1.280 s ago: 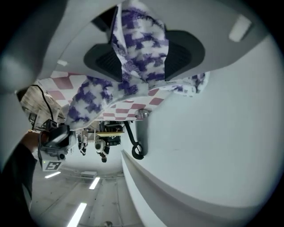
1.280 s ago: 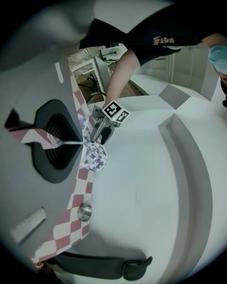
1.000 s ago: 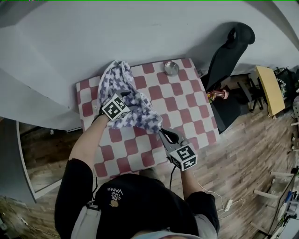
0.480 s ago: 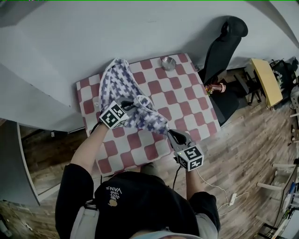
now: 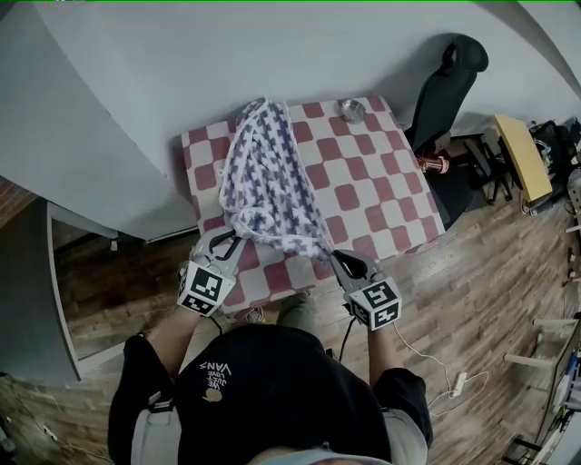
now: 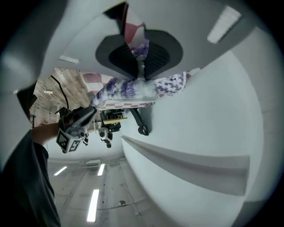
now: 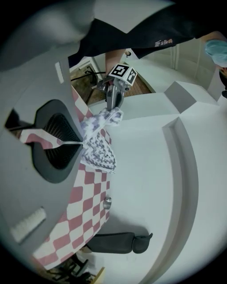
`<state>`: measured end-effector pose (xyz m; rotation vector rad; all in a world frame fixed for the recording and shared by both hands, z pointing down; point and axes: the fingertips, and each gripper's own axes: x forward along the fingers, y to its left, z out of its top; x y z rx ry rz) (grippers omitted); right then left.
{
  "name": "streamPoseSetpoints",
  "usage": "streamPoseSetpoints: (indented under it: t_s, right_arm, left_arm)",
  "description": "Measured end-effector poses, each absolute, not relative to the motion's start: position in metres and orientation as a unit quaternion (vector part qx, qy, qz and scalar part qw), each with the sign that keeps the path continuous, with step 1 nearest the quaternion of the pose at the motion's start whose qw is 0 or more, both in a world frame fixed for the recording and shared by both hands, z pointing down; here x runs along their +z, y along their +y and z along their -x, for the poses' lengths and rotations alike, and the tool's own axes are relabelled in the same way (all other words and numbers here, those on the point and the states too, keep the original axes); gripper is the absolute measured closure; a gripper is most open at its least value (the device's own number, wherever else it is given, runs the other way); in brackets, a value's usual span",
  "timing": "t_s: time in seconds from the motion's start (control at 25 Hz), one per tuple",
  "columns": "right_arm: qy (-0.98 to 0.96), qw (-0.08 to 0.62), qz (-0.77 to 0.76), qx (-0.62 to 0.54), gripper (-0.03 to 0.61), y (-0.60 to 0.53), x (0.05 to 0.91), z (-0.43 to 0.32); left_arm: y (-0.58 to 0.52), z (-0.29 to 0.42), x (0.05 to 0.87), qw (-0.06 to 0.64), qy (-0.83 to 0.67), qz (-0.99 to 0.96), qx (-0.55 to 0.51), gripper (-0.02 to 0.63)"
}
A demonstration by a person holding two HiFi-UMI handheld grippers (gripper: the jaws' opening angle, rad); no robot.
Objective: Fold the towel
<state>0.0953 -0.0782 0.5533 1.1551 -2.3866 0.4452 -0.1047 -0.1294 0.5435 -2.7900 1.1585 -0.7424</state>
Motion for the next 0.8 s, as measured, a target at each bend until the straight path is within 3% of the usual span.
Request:
streamPoseSetpoints:
  t_s: [0.32, 0.72, 0.8]
  right_arm:
    - [-0.866, 0.276, -0.375, 0.182, 0.557, -0.004, 0.594, -0.039]
    - [-0.845, 0.320, -0.348, 0.248, 0.557, 0.043, 0.657, -0.017]
    - [-0.838, 0.311, -0.369, 0.257, 0.551, 0.032, 0.658, -0.023]
  left_arm:
    - [-0.041, 0.161, 0.572, 0.018, 0.395, 0.883, -0.252, 0.566]
    - [0.018, 0.186, 0.653, -0.081, 0.359, 0.876, -0.313, 0.565]
    - [0.016, 0.187, 0.655, -0.106, 0.349, 0.877, -0.313, 0.502]
